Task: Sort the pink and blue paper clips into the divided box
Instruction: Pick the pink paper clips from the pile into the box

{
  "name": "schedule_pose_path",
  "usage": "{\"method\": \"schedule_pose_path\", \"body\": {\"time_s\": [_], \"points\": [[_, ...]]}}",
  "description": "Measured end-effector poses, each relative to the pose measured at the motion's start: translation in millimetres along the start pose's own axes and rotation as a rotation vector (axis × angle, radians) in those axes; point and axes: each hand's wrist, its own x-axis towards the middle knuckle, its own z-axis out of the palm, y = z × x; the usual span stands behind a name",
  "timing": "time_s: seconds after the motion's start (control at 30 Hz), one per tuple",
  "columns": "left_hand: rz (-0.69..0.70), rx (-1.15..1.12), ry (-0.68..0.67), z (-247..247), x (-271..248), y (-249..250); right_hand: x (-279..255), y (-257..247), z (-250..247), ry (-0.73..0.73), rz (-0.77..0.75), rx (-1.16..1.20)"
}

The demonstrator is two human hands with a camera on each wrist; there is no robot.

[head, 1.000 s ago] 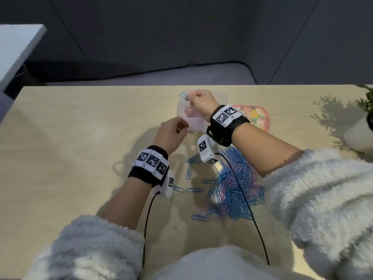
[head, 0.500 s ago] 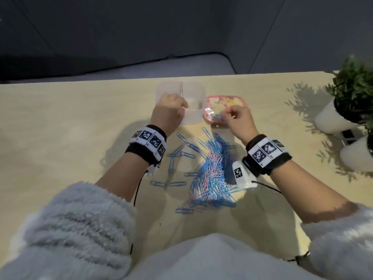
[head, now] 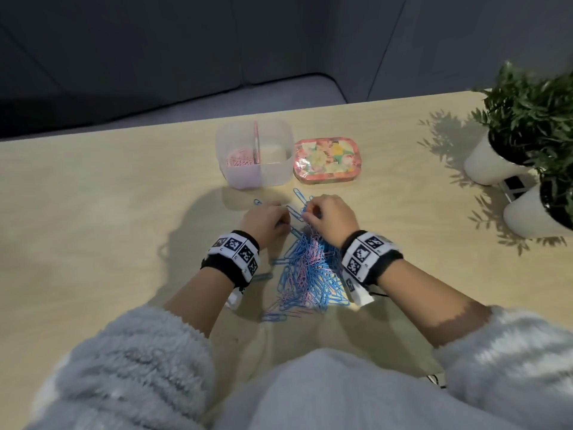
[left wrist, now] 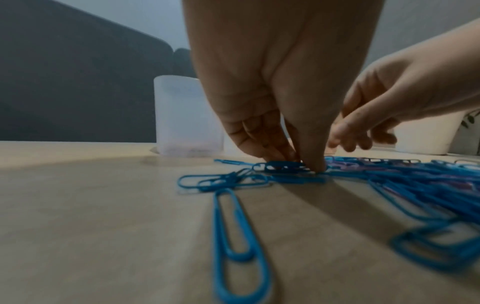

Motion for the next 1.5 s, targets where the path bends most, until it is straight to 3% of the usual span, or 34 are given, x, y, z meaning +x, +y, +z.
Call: {"method": "schedule_pose_path", "body": {"time_s": [0.17, 0.37, 0.5, 0.63, 0.8, 0.97, 1.17, 1.27, 1.37, 1.5], "points": [[-0.088, -0.023, 0.032, -9.6, -14.4, -15.8, 5.3, -9.6, 12.7, -0.036, -0.012, -0.150], [-0.150, -0.358, 0.133, -11.7, -23.0, -12.6, -5.0, 7.9, 2.0, -0.035, 0.139, 0.374], [-0.179, -0.526, 0.071, -4.6, -12.9, 3.9, -7.0, 29.1, -15.8, 0.104, 0.303, 0.634], [-0.194, -0.570, 0.012, 2.9, 4.2, 21.8, -2.8, 35.4, -26.7, 0.125, 0.489, 0.776], [-0.191, -0.402, 0.041, 8.2, 26.0, 35.9, 13.7, 35.2, -16.7, 0.020, 0.342, 0.382], [-0.201, -0.185, -0.043, 9.8, 26.6, 31.1, 26.5, 18.4, -7.2, -0.064, 0.249, 0.098], [-0.271, -0.130, 0.002, 2.3, 13.3, 11.2, 32.7, 37.8, -16.7, -0.019, 0.322, 0.292], [-0.225, -0.196, 0.064, -0.2, 18.2, 18.1, 26.9, 51.2, -23.5, 0.004, 0.356, 0.342], [-0.115, -0.223, 0.098, 0.9, 30.2, 31.7, 20.8, 61.8, -25.8, -0.019, 0.387, 0.270], [-0.043, 0.002, 0.033, 4.5, 41.4, 46.4, 10.4, 53.6, -28.1, 0.073, 0.348, 0.092]]}}
